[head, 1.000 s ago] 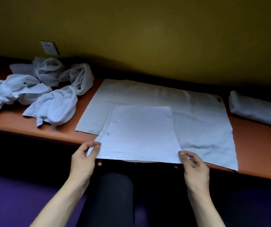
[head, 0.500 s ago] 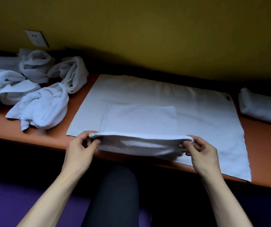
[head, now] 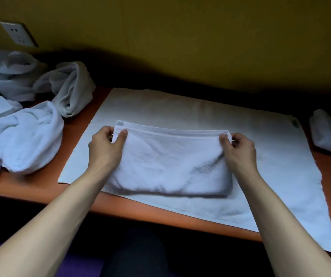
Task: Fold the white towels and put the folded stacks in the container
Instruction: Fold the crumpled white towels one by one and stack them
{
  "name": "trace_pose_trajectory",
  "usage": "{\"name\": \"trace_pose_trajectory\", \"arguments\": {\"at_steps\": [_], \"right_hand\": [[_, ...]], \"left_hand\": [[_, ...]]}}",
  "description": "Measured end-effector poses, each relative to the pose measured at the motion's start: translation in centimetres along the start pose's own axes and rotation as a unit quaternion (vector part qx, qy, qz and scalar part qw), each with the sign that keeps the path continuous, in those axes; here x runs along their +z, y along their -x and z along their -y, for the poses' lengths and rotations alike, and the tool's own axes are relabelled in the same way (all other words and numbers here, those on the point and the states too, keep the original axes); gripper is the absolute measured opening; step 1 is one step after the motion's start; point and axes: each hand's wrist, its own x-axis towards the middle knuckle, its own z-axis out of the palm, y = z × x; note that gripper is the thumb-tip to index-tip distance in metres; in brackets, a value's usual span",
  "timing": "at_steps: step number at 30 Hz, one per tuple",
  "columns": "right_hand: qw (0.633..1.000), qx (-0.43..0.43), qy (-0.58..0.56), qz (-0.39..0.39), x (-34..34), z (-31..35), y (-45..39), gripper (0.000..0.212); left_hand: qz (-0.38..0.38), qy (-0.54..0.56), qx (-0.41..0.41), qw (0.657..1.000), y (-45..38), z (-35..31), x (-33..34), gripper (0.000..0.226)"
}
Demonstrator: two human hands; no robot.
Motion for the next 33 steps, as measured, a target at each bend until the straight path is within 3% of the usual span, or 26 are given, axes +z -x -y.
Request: {"name": "trace_pose_trajectory", "arguments": {"at_steps": [6, 9, 11, 16, 22, 25, 28, 33], "right_hand": [[0.998, 0.043, 0.039, 0.014, 0.7, -0.6, -0.4, 0.030], [0.996, 0.049, 0.070, 0.041, -0.4, -1.3, 1.6, 0.029], [0.992, 0.059, 0.101, 0.054, -1.1, -2.2, 3.6, 0.032], [0.978, 0.129, 0.110, 0.120, -2.2, -2.7, 6.8, 0.039], [0.936, 0.258, -0.158, 0.180, -2.4, -0.1, 6.7, 0.024], [0.951, 0.186, -0.197, 0.147, -1.7, 2.8, 7.0, 0.013], [0.982, 0.059, -0.143, 0.108, 0.5, 6.6, 7.7, 0.006], [0.989, -0.072, -0.034, 0.125, 6.4, 11.3, 10.6, 0.009]], "left_hand": [[0.004, -0.115, 0.027, 0.993, -0.3, 1.5, 0.8, 0.042], [-0.013, -0.228, 0.208, 0.951, 2.4, 2.1, 0.4, 0.035], [0.031, -0.255, 0.289, 0.922, 5.1, 2.9, 0.0, 0.034], [0.164, -0.342, 0.244, 0.893, 9.4, 6.8, -1.6, 0.051], [0.254, -0.310, 0.191, 0.896, 8.8, 6.3, -2.3, 0.072], [0.268, -0.296, 0.177, 0.899, 8.4, 5.9, -2.7, 0.074], [0.287, -0.227, 0.153, 0.918, 7.7, 6.0, -2.9, 0.067], [0.222, 0.075, 0.020, 0.972, 7.2, 5.8, -3.6, 0.040]]}}
